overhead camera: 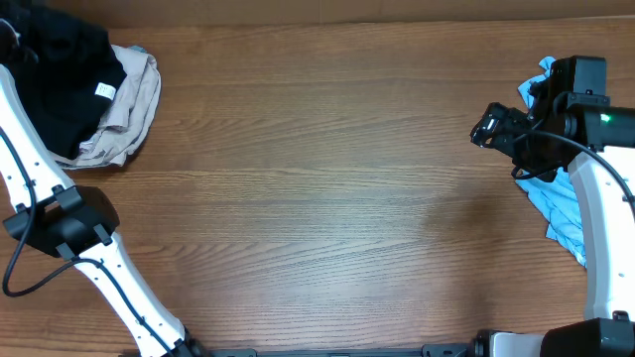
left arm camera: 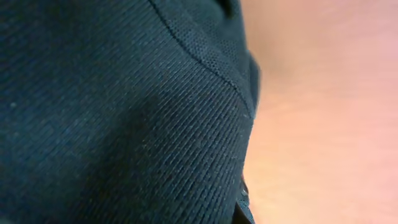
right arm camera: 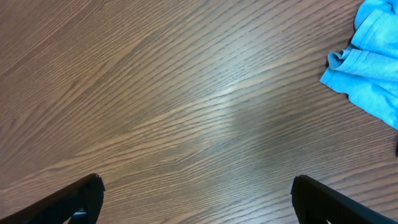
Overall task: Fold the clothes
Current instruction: 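Release the bundle on the stack and raise the left gripper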
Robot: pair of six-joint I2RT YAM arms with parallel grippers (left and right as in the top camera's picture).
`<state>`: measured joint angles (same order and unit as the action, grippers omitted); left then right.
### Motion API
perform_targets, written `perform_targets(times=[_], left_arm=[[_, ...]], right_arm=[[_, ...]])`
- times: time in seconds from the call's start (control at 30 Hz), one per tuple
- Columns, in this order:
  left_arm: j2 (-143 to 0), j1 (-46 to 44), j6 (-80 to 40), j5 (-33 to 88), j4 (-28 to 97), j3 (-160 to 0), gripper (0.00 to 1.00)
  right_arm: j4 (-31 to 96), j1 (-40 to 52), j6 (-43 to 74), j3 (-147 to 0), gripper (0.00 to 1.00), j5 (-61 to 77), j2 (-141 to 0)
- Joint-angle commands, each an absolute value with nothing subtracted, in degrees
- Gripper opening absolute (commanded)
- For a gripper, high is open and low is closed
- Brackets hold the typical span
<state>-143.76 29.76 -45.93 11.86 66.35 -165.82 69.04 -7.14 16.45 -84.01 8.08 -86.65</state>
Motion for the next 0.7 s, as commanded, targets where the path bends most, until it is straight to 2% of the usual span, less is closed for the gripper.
perform_targets(times=[0.0,0.1,0.13,0.17,0.2,0.23,0.33,0.43,0.57,0.67], left_arm=[[-142.85,30.85,-41.54,4.1,71.24,-165.23,0.04],[-142.85,30.85,-40.27,-5.56,80.16,-165.16,0.04],[-142.85,30.85,-40.27,-8.86,82.85,-165.16,0.17],[-142.85,30.85,-40.25,-11.42,84.86,-165.16,0.71],[-142.85,30.85,-40.23,-13.52,86.61,-165.14,0.95],[-142.85,30.85,-40.23,-15.73,88.4,-165.14,1.0],[-142.8,30.89,-38.68,-18.76,90.65,-165.16,1.0],[-142.58,30.89,-34.96,-15.2,90.63,-166.25,1.0],[-141.6,30.85,-26.68,-1.41,90.67,-170.56,1.0],[-140.11,30.13,-17.39,14.02,90.87,-175.48,1.0]], right_arm=[[68.86,-7.25,16.32,-84.33,1.0,7.75,-86.91],[68.71,-7.25,16.32,-84.33,1.0,7.75,-86.91],[68.64,-7.25,16.32,-84.33,1.0,7.75,-86.91],[68.6,-7.25,16.29,-84.33,1.0,7.73,-86.91],[68.55,-7.25,16.29,-84.33,1.0,7.73,-86.91],[68.45,-7.25,16.29,-84.33,1.0,7.75,-86.91],[68.18,-7.25,16.29,-84.33,1.0,7.75,-86.91],[68.18,-7.25,16.29,-84.33,1.0,7.75,-86.91],[68.12,-7.25,16.21,-84.33,1.0,7.75,-86.91],[67.46,-6.76,12.97,-84.68,0.99,7.99,-86.3]])
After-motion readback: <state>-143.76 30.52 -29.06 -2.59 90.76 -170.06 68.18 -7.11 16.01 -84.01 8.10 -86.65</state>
